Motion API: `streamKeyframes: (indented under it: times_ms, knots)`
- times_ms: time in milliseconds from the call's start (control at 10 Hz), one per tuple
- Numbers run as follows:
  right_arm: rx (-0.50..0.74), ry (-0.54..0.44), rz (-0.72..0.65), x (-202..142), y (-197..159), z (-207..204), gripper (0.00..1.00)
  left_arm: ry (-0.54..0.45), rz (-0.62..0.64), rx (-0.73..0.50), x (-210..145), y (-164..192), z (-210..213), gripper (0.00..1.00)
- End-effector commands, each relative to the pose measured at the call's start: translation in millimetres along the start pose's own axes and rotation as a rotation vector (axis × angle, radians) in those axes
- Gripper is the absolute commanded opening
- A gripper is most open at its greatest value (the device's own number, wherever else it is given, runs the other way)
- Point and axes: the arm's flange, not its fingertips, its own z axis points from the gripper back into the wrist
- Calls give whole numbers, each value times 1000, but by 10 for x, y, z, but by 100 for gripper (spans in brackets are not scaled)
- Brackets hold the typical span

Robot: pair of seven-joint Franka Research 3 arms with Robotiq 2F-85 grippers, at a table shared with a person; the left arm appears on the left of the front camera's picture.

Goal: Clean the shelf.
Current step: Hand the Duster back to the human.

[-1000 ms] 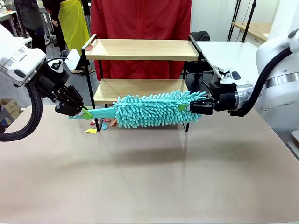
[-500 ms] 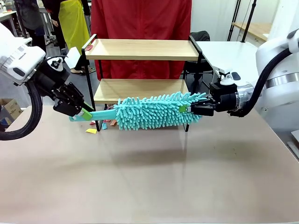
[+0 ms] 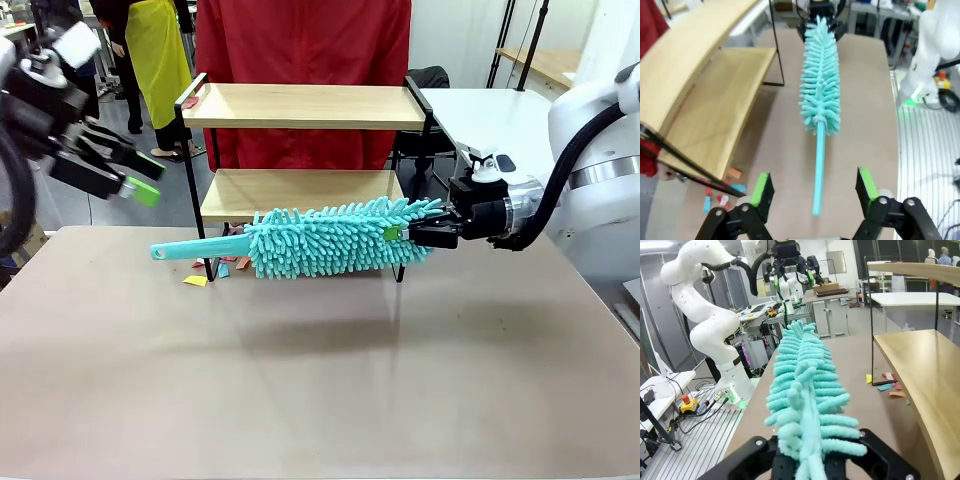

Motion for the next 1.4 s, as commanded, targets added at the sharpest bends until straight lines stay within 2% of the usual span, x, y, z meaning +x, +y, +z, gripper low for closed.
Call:
streamKeyframes:
  times_ms: [0, 200, 400, 500, 600, 700, 1300]
  knots:
    - [-18, -8, 4, 32, 7, -25, 0, -110, -26, -9, -304, 12, 378, 100]
    - [-18, -8, 4, 32, 7, -25, 0, -185, -31, 11, -584, -2, 723, 100]
    - [-18, -8, 4, 32, 7, -25, 0, -224, -10, 35, -728, 28, 790, 100]
    - [-18, -8, 4, 32, 7, -25, 0, -148, -9, 25, -606, -1, 849, 100]
    - [-18, -8, 4, 32, 7, -25, 0, -148, -9, 25, -606, -1, 849, 100]
    - [0, 0, 0, -1, 0, -1, 17, -148, -9, 25, -606, -1, 849, 100]
    - [-105, -291, 109, 818, 397, 648, 17, -148, -9, 25, -606, -1, 849, 100]
